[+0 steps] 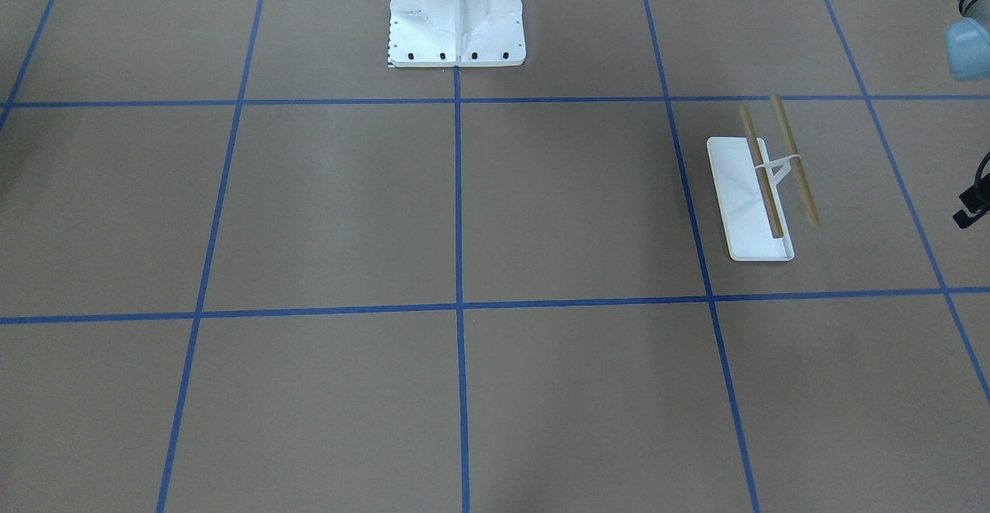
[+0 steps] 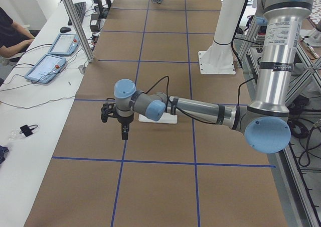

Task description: Hang towel on rack

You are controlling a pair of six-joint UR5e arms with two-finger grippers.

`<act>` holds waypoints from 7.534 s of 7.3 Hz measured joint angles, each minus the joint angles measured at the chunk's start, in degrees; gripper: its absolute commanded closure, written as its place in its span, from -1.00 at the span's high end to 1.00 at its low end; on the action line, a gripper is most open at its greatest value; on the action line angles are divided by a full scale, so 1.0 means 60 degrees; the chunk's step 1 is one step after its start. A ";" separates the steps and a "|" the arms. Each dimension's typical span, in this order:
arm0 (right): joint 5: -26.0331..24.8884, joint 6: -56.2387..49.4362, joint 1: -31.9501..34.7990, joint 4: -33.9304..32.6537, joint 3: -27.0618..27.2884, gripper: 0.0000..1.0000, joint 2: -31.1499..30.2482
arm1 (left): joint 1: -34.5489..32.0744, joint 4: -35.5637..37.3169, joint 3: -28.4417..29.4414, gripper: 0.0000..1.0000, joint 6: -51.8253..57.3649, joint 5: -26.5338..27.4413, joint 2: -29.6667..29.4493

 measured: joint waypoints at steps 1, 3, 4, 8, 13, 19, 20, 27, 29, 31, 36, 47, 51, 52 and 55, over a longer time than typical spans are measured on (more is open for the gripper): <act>0.0010 -0.0156 -0.0019 0.0048 -0.0344 1.00 0.0097 | -0.0002 0.0004 0.0002 0.97 -0.0003 -0.0001 -0.0041; -0.0008 -0.0387 -0.0029 0.0080 -0.0550 0.77 0.0151 | -0.0006 0.0008 0.0012 0.97 0.0002 -0.0002 -0.0100; -0.0034 -0.0523 -0.0031 0.0086 -0.0574 0.68 0.0160 | -0.0006 0.0008 0.0013 0.97 0.0006 -0.0002 -0.0128; -0.0385 -0.0784 -0.0059 0.0071 -0.0610 0.70 0.0214 | -0.0007 0.0008 0.0020 0.97 0.0008 -0.0002 -0.0175; -0.0680 -0.0878 -0.0132 0.0069 -0.0993 -0.99 0.0562 | -0.0007 0.0008 0.0001 0.97 -0.0002 -0.0002 -0.0241; -0.0561 -0.0903 0.0110 0.0046 -0.0852 -1.00 0.0852 | -0.0007 0.0008 -0.0018 0.97 0.0011 -0.0002 -0.0348; -0.0388 -0.0936 0.0324 -0.0074 -0.0690 -1.00 0.1036 | -0.0007 0.0006 -0.0067 0.97 0.0017 -0.0006 -0.0351; 0.0596 -0.1278 0.0794 -0.6149 0.4705 -1.00 0.2666 | 0.0016 0.0111 -0.0029 0.97 -0.0751 -0.0038 -0.0991; 0.0661 -0.1227 0.0199 -0.6654 0.6256 -1.00 0.2858 | 0.0477 0.0159 0.0080 0.96 -0.1990 -0.0424 -0.1786; 0.0649 -0.0831 -0.1031 -0.6690 0.7737 -1.00 0.2993 | 0.1346 0.0172 0.0152 0.96 -0.3343 -0.0644 -0.2741; -0.0525 0.2992 -0.4972 -0.3802 0.9961 -1.00 0.3237 | 0.3417 -0.0040 0.0458 0.96 -0.6485 -0.0705 -0.4959; -0.3196 0.4831 -0.7282 -0.3645 1.0401 -1.00 0.4335 | 0.5715 -0.2865 0.1596 0.95 -1.2302 -0.0011 -0.7863; -0.3447 0.4948 -0.7538 -0.3646 1.0611 -1.00 0.4265 | 0.5698 -0.3777 0.1762 0.95 -1.2784 0.0371 -0.7901; -0.3542 0.5097 -0.7636 -0.3647 1.0662 -1.00 0.4304 | 0.5718 -0.4055 0.1945 0.90 -1.2902 0.0475 -0.7926; -0.3762 0.5278 -0.7715 -0.3646 1.0670 -1.00 0.4363 | 0.5818 -0.4625 0.2264 0.00 -1.3214 0.0590 -0.7965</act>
